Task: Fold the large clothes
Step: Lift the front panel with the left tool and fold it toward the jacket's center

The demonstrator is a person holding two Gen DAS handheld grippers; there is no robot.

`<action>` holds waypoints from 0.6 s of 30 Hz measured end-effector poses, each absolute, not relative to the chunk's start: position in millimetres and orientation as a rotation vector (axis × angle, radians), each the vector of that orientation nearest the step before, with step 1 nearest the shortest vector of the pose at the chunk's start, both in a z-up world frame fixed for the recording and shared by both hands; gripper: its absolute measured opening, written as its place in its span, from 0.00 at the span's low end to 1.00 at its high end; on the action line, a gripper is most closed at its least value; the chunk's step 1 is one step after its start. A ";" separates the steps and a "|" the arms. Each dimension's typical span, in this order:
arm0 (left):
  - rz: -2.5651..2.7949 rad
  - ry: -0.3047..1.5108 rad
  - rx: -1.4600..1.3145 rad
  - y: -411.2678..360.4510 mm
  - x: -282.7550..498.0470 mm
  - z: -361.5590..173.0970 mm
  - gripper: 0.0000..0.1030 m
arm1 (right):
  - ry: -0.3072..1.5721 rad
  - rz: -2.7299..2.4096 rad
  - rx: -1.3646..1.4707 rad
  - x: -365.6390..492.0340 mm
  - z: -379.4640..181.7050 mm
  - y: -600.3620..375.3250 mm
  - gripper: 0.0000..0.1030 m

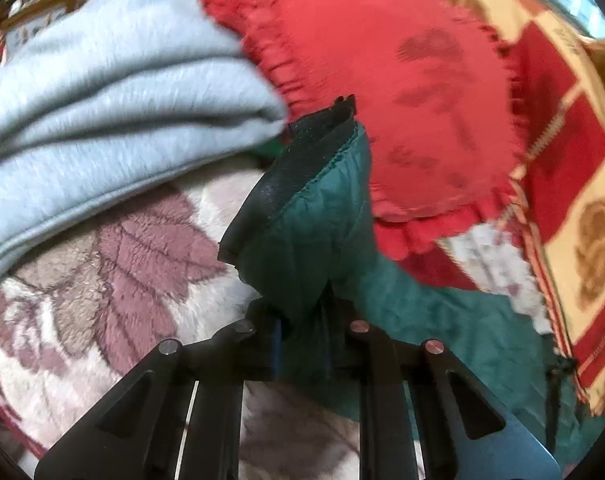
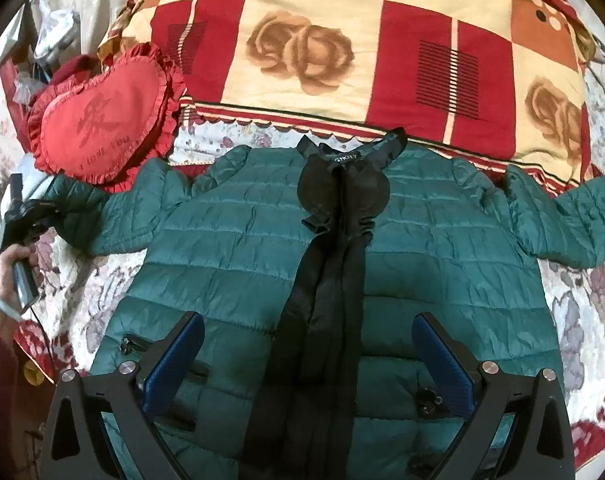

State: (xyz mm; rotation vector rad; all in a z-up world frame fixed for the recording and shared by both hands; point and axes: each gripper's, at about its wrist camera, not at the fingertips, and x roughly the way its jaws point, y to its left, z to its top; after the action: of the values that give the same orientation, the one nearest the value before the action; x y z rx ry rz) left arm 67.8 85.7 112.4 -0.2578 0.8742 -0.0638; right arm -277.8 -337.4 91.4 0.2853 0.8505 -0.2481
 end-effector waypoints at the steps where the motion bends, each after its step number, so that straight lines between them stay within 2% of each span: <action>1: -0.081 0.864 -0.248 82.2 61.9 120.6 0.13 | 0.852 -0.246 0.299 -279.2 91.1 -338.6 1.00; 18: -0.282 0.783 -0.117 -16.6 -24.2 198.0 0.13 | 0.801 -0.264 0.289 -319.0 111.1 -351.6 1.00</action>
State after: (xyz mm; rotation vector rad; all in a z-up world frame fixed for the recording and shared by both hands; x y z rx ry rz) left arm -24.2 -16.6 198.0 -0.1170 0.7831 -0.2818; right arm -319.0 -351.6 111.1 0.2892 0.8010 -0.2637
